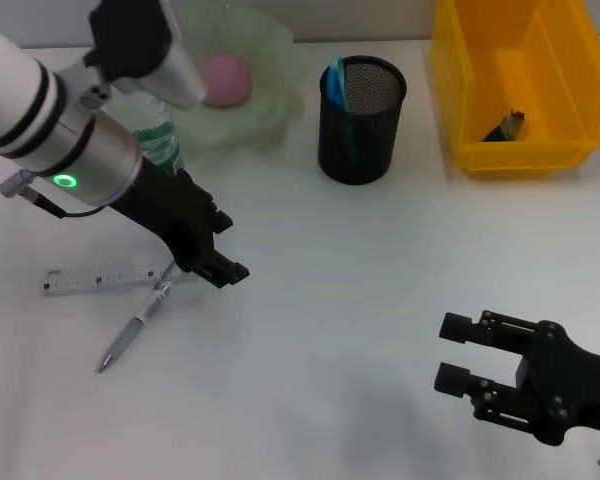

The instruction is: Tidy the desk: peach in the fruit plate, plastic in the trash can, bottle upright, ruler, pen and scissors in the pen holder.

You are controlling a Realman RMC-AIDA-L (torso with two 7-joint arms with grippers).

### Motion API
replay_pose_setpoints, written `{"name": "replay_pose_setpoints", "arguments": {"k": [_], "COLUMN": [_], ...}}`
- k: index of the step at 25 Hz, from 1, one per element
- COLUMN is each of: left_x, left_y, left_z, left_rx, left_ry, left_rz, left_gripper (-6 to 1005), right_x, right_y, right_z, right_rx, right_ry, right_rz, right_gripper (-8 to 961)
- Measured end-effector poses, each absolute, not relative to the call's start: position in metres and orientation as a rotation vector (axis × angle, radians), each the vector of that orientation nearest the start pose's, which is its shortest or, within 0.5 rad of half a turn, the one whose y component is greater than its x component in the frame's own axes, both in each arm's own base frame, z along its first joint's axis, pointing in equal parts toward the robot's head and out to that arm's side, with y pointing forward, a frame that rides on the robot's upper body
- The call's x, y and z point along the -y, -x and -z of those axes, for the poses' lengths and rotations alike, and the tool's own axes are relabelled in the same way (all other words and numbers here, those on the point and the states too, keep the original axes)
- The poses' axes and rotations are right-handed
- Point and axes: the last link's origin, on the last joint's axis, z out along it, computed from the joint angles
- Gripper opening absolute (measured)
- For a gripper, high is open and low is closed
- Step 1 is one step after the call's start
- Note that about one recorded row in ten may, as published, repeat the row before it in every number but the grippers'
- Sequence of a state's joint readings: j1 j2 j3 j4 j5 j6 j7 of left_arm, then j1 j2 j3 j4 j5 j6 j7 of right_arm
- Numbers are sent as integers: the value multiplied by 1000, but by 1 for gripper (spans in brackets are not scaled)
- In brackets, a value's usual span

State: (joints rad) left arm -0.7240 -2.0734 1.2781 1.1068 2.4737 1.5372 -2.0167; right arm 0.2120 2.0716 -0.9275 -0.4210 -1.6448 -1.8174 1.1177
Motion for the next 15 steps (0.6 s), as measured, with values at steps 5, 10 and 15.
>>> {"name": "replay_pose_setpoints", "arguments": {"k": [5, 10, 15], "left_x": [-370, -372, -374], "left_y": [172, 176, 180], "left_z": [27, 30, 35], "left_rx": [369, 373, 336], "left_ry": [2902, 2879, 2858], "left_rz": [-594, -612, -668], "left_gripper": [696, 695, 695], "right_x": [-199, -199, -199], "right_y": [-297, -302, -302], "right_z": [29, 34, 34], "right_rx": [-762, -807, -810], "right_ry": [2656, 2636, 2631], "right_rz": [-1206, -1167, -1166], "right_gripper": [620, 620, 620]}}
